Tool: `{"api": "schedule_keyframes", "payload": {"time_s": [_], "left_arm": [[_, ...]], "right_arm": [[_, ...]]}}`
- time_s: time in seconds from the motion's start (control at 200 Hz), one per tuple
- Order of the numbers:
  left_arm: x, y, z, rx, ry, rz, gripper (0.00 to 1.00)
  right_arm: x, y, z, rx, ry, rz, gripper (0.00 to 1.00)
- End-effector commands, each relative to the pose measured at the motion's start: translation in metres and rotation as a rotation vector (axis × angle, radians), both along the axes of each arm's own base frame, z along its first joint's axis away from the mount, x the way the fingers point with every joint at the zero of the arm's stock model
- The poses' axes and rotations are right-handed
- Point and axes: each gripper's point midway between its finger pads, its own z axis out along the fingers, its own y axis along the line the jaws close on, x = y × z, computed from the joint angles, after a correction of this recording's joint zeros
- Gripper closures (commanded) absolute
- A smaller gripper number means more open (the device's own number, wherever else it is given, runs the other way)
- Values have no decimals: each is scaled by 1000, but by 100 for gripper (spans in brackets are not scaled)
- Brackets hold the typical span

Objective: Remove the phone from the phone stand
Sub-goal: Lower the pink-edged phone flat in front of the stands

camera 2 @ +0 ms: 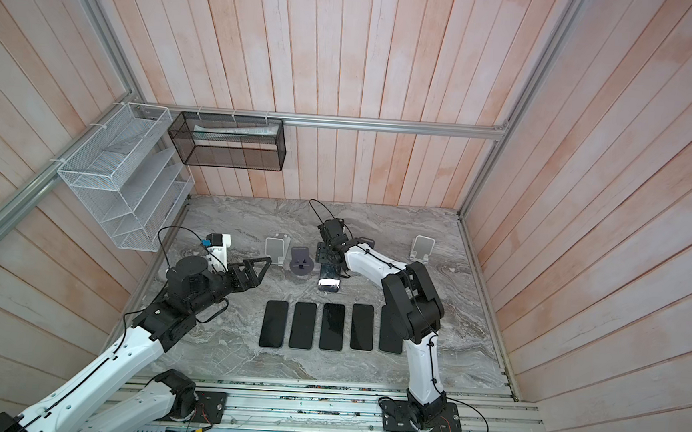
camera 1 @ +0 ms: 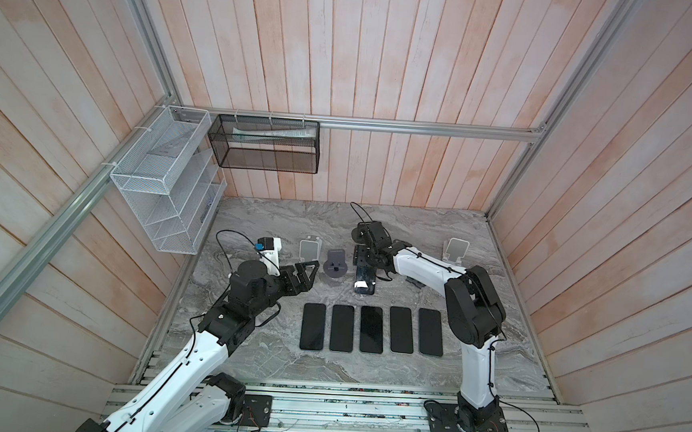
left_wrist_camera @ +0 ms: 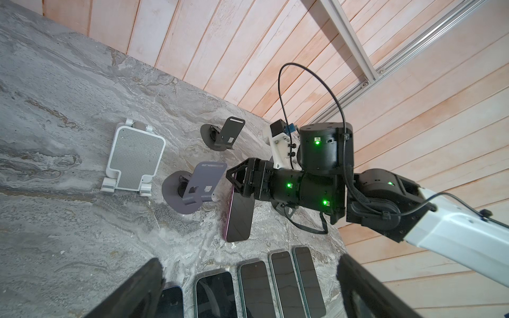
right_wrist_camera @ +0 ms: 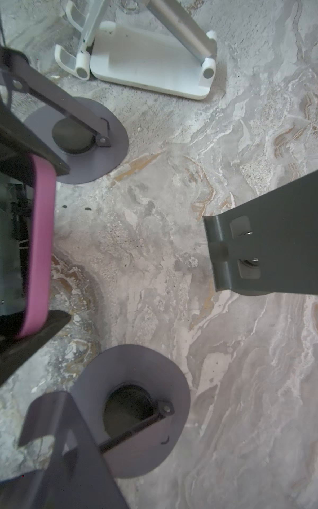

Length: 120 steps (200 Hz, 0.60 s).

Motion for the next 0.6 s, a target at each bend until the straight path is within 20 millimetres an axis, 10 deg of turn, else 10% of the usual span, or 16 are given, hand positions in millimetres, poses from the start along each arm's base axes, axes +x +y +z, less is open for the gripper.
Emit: {"api": "schedule_keyframes", "payload": {"time_s": [0.0,0.595], "left_arm": [[-3,0,0,-11,1,-7,0],[-1,-6,-5,-25,17,-34,0]], "right_arm": [[-10,-2,-23,-17,53,-23,42],[-9,-5,-54,-75,110,-20,40]]}}
